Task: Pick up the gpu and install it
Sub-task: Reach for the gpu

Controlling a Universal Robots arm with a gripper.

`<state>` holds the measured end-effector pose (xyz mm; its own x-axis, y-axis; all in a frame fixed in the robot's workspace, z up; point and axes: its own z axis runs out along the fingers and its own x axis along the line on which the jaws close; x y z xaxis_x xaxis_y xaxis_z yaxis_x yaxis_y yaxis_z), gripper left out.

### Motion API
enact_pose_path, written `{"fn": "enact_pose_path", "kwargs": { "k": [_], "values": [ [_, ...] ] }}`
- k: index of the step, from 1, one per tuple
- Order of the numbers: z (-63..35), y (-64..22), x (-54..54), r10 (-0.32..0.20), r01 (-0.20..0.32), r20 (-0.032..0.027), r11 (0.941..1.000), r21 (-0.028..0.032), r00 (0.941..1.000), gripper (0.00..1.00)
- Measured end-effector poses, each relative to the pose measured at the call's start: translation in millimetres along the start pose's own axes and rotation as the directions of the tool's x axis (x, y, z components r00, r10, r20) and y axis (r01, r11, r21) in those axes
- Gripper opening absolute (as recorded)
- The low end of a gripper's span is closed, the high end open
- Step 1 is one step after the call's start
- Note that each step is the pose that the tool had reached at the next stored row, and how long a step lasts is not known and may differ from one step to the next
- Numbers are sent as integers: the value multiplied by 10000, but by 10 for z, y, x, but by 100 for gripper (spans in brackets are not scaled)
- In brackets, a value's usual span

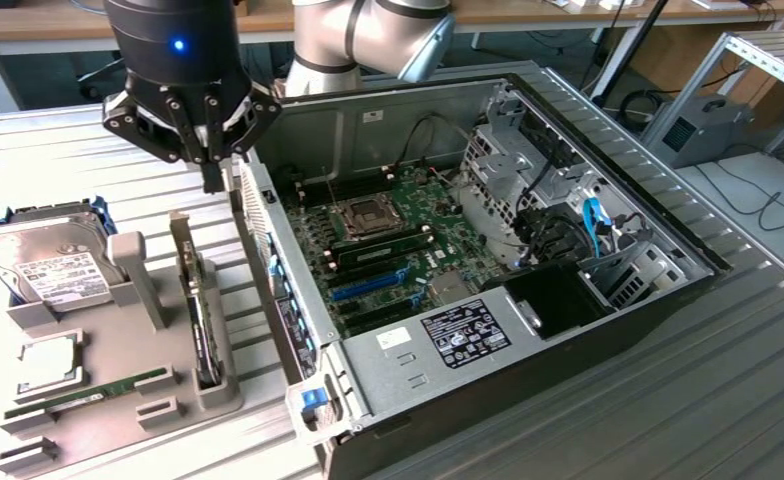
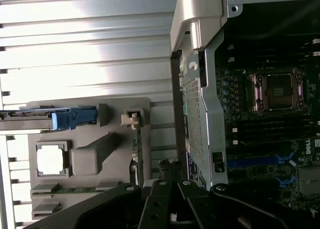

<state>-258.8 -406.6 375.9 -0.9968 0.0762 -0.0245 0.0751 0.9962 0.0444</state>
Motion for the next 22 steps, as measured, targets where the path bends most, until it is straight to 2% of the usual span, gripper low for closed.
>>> {"fn": "enact_pose_path", "kwargs": {
  "k": [11,22],
  "values": [
    [6,-81,1,0,0,0,10000,0,10000,11],
    [12,-121,1,0,0,0,10000,0,10000,11]
  ]
}}
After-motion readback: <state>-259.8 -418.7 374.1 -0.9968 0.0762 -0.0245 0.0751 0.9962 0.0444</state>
